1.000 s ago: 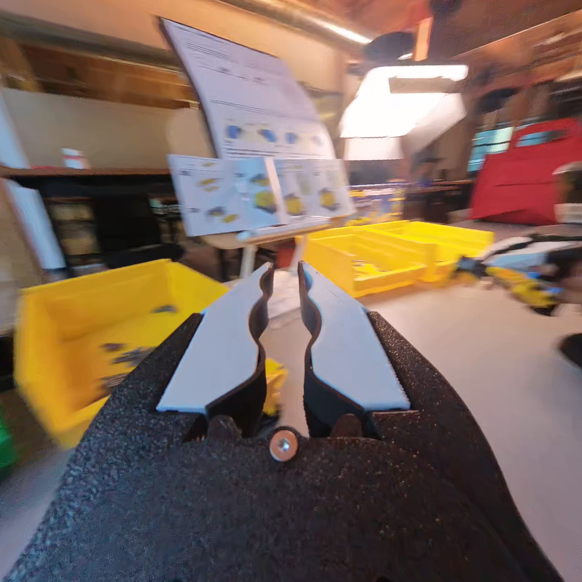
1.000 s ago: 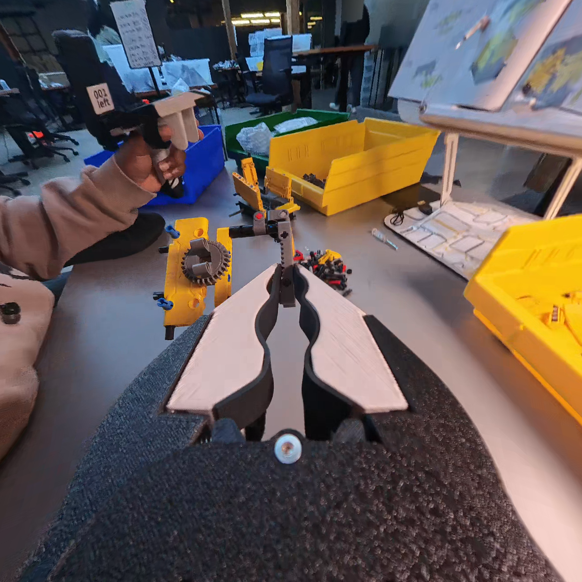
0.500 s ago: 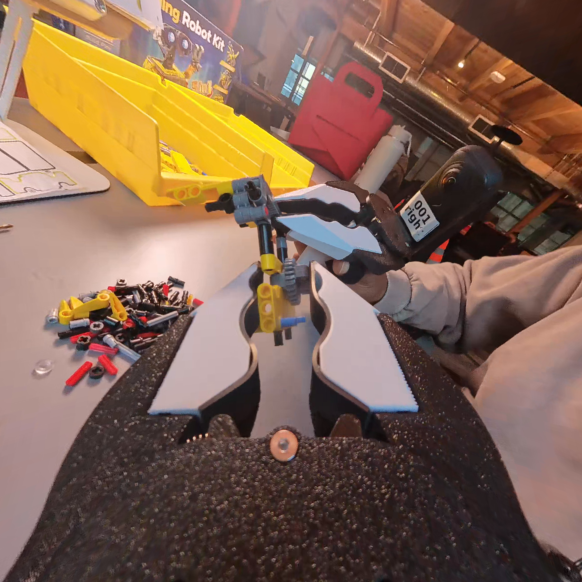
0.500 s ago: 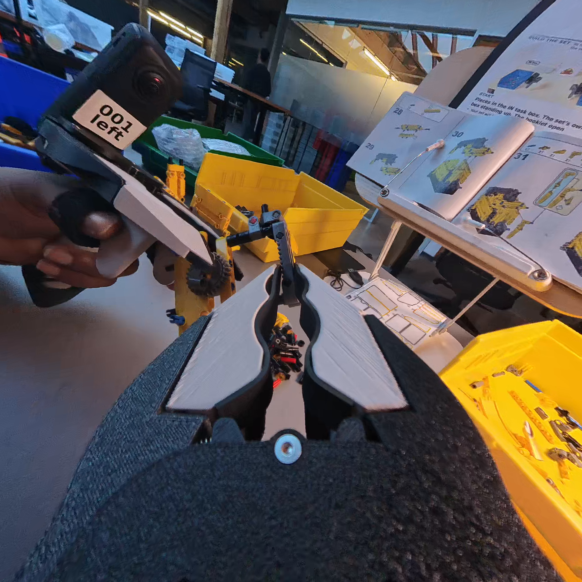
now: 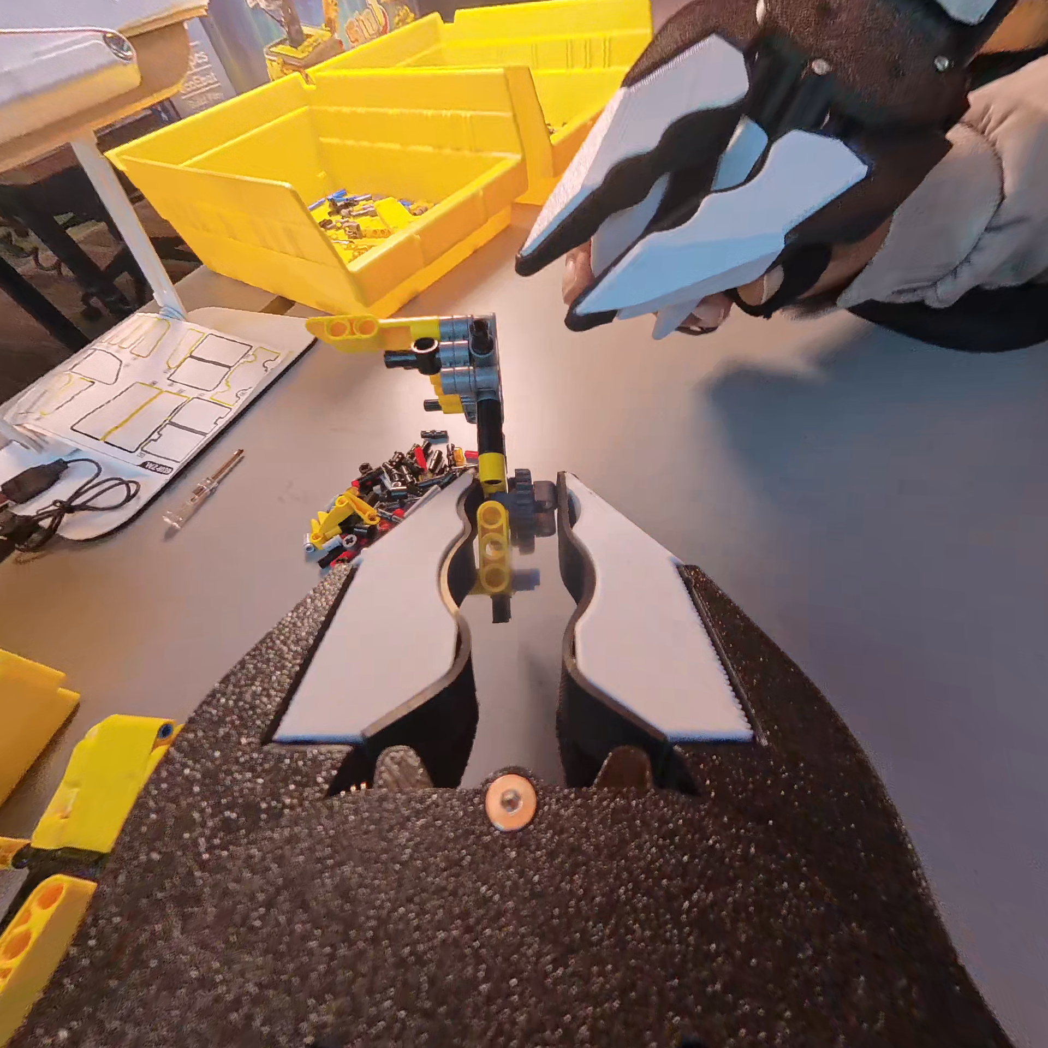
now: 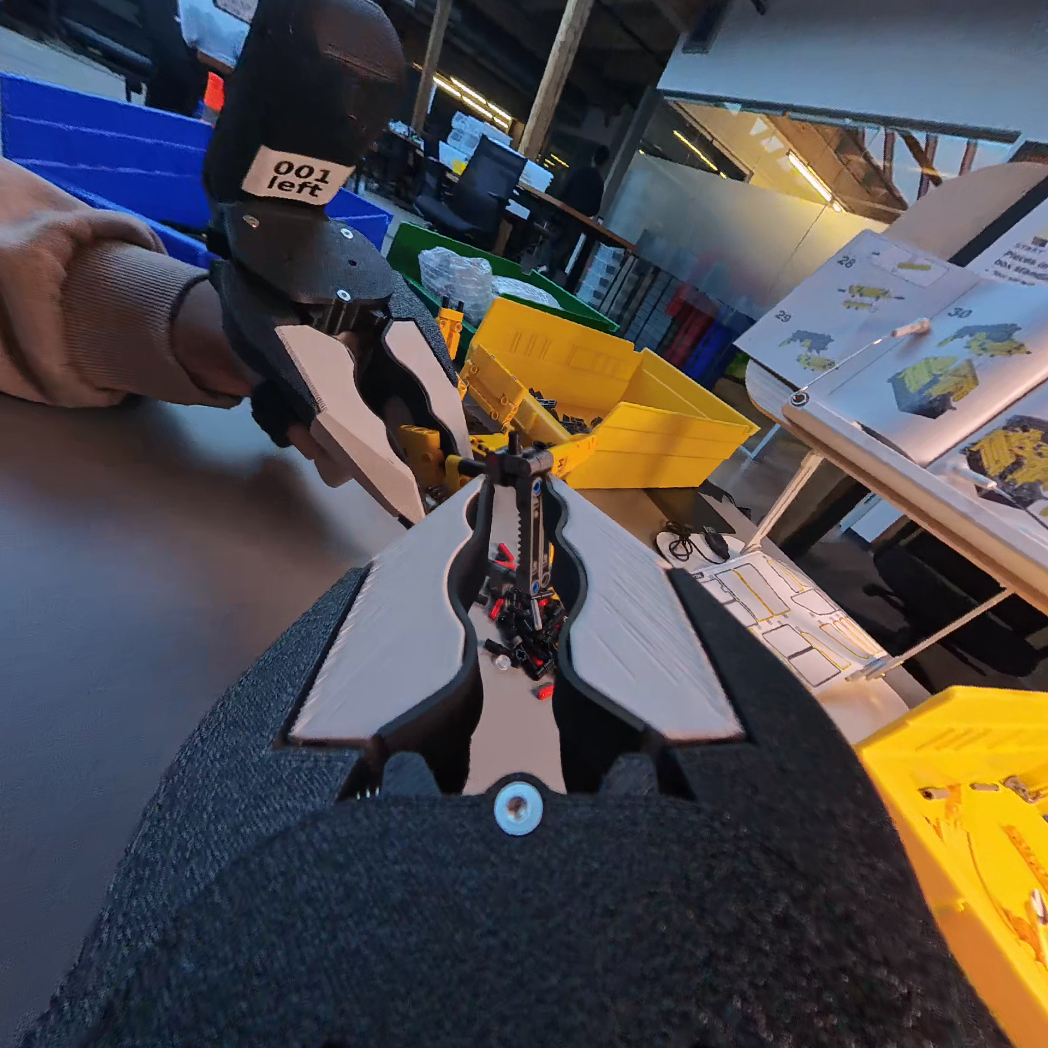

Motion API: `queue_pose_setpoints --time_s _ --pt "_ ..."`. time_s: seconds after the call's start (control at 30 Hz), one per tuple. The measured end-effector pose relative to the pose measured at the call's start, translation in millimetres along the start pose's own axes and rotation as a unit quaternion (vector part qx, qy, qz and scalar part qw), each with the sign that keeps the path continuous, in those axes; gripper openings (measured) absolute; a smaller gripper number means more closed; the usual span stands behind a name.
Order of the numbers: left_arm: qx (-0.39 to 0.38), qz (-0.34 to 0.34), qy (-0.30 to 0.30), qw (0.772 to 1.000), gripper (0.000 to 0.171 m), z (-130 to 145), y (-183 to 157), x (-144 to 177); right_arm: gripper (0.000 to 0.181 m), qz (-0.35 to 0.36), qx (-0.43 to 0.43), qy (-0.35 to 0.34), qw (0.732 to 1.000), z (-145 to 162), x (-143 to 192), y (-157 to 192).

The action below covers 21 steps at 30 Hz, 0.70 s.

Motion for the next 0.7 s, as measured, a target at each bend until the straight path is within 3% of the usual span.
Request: queue_pose_setpoints --time_s 0.13,0.3,0.7 --pt "-0.04 0.008 0.03 0.999 0.024 0.6 -11.0 -6.4 0.012 -0.01 0.04 0.002 0.999 -6.0 0.5 7.8" --pt "-0.09 0.019 0.065 0.994 0.024 -1.5 -24.5 -8.6 0.003 -0.065 0.006 0.026 0.997 -5.5 -0.7 13.3" --pt "-0.102 0.022 0.085 0.991 0.024 0.8 -25.9 -5.6 0.007 -0.103 -0.01 0.043 0.994 -1.9 0.3 12.5"
Point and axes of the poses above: each gripper's, where its closed fingertips meet, x back along the fingers, z out of its underside, y = z × x across the jaws, the point moved 9 cm from there along x, back along the fingers, and after that the axes turned 7 degrees about z, right-handed, at the moved point
